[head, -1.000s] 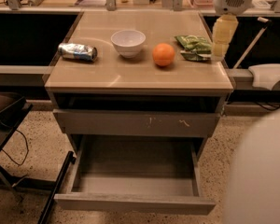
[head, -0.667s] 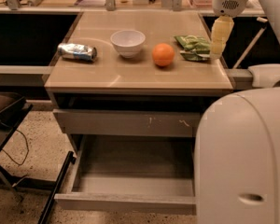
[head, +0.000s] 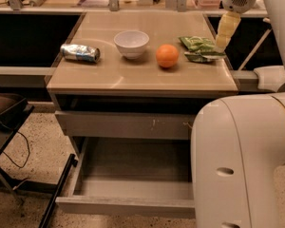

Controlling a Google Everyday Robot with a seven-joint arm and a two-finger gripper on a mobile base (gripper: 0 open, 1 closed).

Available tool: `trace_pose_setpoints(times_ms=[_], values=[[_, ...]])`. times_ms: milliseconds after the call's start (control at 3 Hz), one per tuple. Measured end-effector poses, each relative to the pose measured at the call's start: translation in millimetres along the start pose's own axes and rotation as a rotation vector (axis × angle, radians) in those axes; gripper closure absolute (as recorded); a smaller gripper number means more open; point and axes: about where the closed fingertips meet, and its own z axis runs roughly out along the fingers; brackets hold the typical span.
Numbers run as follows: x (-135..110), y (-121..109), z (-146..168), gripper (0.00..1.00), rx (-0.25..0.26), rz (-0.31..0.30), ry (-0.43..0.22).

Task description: Place green jalapeno chip bag into middle drawer

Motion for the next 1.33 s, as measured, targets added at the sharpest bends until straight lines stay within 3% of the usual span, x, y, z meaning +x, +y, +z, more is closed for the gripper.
trace_pose_setpoints(times_ms=[333, 667, 1333], values=[[1, 11, 21, 0.00, -0.061, 0.003, -0.031], [14, 32, 59, 0.00, -0.176, 0.028, -0.116], [34, 41, 123, 0.00, -0.268, 0.143, -0.301]])
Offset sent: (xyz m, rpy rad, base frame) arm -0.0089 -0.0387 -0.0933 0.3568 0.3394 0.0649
